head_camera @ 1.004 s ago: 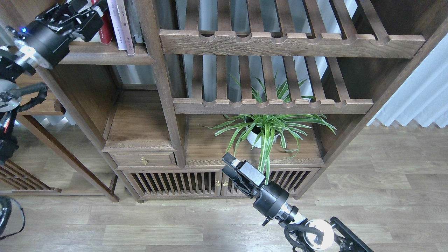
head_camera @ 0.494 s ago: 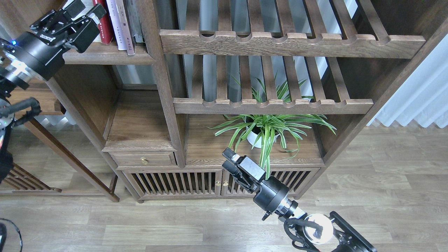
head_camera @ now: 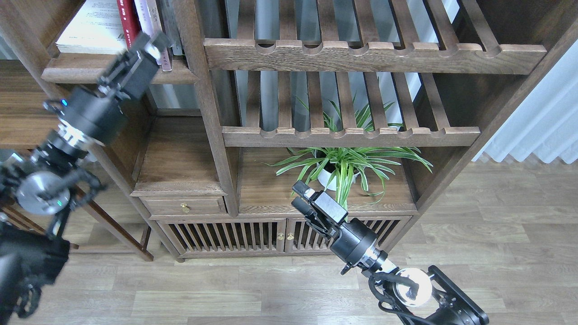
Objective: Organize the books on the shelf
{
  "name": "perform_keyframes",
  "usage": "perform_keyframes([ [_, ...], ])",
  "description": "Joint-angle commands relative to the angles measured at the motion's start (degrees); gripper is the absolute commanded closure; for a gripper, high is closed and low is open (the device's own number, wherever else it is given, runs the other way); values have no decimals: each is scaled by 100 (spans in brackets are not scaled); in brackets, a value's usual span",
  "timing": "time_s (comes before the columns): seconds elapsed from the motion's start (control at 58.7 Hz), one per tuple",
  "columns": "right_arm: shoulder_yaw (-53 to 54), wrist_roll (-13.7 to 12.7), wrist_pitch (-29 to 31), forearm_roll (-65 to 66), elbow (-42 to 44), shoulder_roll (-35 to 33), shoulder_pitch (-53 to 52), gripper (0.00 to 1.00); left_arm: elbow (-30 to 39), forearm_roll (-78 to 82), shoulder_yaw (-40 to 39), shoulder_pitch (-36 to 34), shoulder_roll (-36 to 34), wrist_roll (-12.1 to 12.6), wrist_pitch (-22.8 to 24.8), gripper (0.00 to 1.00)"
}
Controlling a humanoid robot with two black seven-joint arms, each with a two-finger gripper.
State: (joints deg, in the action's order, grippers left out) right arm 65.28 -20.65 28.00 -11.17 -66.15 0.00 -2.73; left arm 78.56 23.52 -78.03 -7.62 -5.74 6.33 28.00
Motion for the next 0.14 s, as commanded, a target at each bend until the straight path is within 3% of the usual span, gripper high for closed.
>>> perform_keyframes([
  [0.0, 2, -9, 0, 0, -3, 0, 0, 1, -34, -40, 112, 445, 3, 0, 0, 17],
  [0.119, -16, -9, 0, 18, -3, 0, 9, 1, -87, -58, 156, 507, 29, -9, 0, 16],
])
